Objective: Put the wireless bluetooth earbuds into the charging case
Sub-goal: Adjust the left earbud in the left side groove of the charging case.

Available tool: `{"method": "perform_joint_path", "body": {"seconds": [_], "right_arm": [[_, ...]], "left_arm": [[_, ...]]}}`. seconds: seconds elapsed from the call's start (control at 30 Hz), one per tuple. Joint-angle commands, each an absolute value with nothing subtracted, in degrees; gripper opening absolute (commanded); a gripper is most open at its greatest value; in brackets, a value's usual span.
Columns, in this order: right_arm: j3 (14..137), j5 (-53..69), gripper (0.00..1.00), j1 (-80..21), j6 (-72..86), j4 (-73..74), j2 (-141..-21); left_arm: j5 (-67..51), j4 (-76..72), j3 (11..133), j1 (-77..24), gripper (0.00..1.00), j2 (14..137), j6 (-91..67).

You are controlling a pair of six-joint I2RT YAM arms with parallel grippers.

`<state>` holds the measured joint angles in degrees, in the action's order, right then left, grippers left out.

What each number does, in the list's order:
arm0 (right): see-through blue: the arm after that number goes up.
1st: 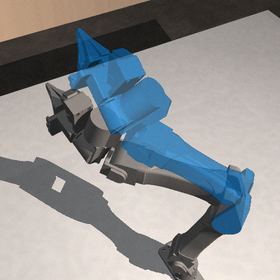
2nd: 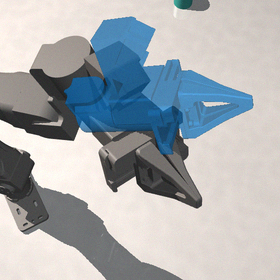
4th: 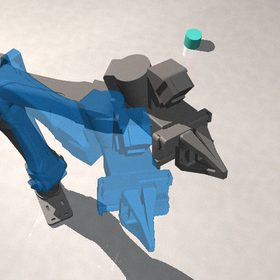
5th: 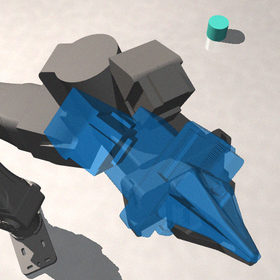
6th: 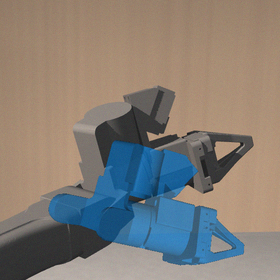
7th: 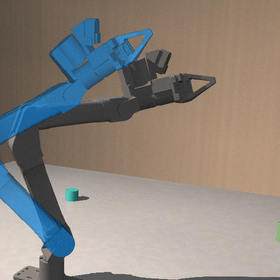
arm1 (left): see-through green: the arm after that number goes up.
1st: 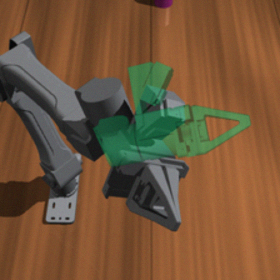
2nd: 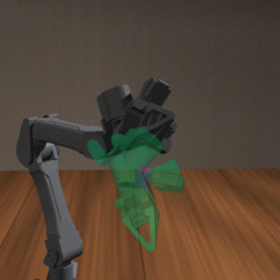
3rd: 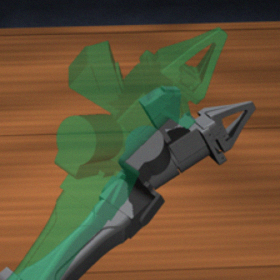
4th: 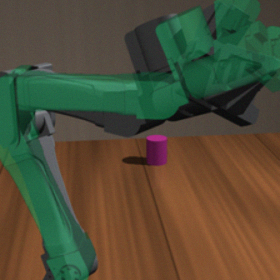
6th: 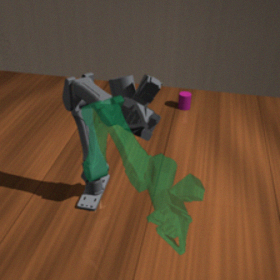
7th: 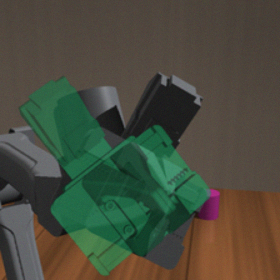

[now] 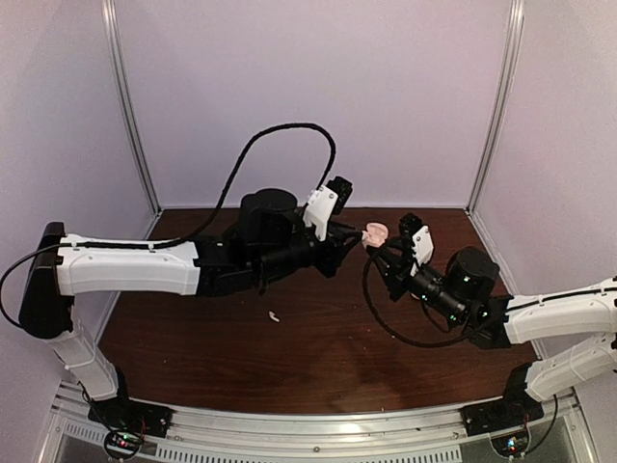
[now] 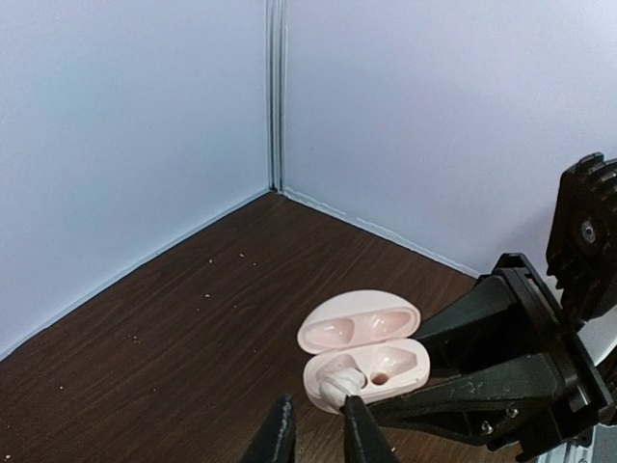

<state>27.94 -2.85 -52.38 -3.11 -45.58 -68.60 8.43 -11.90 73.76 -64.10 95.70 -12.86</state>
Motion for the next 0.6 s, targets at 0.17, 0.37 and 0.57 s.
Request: {"method": "perform_joint_path", "body": {"seconds": [0.17,0.37,0.57], "right_arm": [[28.41,1.28,0.00,-52.82,-3.34,-47.70,-66.98],[28.07,5.90,0.00,-52.82,-3.25,-48.86,-67.19],[27.13,6.70,0.00,-52.82,-3.42,-49.60,-66.29]], "left_arm": [[5.94,-12.54,74.80,-63.34,0.18,96.07,-13.84],[6.63,-11.94,74.96,-63.36,0.17,96.14,-13.31],[6.73,-11.37,74.50,-62.97,0.15,95.76,-13.23]]}}
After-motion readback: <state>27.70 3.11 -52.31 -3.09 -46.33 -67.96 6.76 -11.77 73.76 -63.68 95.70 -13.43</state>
